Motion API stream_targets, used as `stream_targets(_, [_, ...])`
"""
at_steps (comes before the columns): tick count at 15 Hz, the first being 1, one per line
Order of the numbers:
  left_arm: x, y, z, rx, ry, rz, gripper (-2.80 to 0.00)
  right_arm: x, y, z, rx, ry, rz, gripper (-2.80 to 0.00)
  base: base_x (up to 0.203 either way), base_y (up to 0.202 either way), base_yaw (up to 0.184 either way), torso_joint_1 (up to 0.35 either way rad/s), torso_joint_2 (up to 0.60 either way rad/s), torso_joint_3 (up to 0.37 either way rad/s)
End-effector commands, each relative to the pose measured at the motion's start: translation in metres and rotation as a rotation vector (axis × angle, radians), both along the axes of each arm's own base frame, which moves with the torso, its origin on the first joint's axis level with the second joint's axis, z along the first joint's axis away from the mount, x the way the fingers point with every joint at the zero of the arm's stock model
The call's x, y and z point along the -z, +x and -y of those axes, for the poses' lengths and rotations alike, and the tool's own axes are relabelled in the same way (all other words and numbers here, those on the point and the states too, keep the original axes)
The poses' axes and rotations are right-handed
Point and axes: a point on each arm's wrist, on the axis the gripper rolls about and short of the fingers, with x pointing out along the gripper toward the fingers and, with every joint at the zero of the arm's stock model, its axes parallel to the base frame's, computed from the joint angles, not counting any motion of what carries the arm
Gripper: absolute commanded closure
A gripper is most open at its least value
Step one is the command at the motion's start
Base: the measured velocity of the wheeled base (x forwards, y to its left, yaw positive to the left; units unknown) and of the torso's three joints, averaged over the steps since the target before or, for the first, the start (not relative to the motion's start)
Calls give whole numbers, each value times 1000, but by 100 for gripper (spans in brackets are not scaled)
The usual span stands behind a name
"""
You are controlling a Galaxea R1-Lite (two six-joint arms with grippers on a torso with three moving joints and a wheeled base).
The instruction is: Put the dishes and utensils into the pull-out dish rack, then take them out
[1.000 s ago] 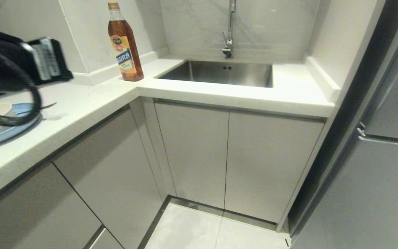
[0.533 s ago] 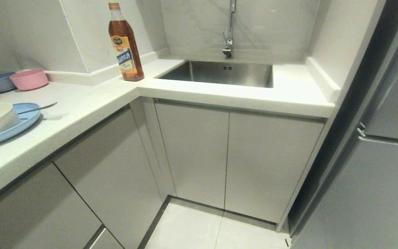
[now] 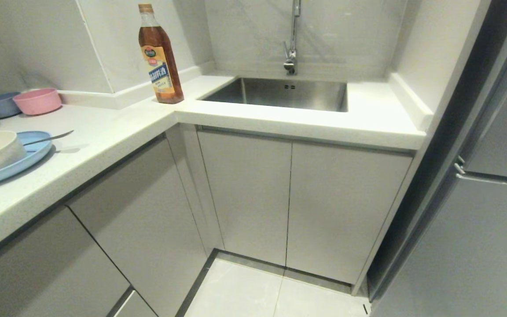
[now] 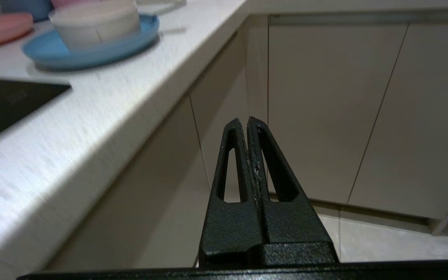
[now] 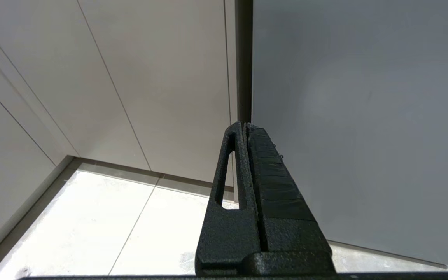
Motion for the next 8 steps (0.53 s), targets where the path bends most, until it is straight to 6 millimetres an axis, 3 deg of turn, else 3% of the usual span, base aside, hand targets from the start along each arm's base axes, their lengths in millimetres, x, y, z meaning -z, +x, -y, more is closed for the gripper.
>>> stream_targets(1, [37,3,0,-7,3,13,0,0,0,0,0,-1,0,0,0,0,0,0,0,0])
stream_targets(5, [86,37,1,-16,54,14,0,0,0,0,0,-1,0,0,0,0,0,0,0,0])
stream_targets(8, [94,40,2,53,-12,-9,0,0,0,0,0,0,0,0,0,0,0,0,0,0])
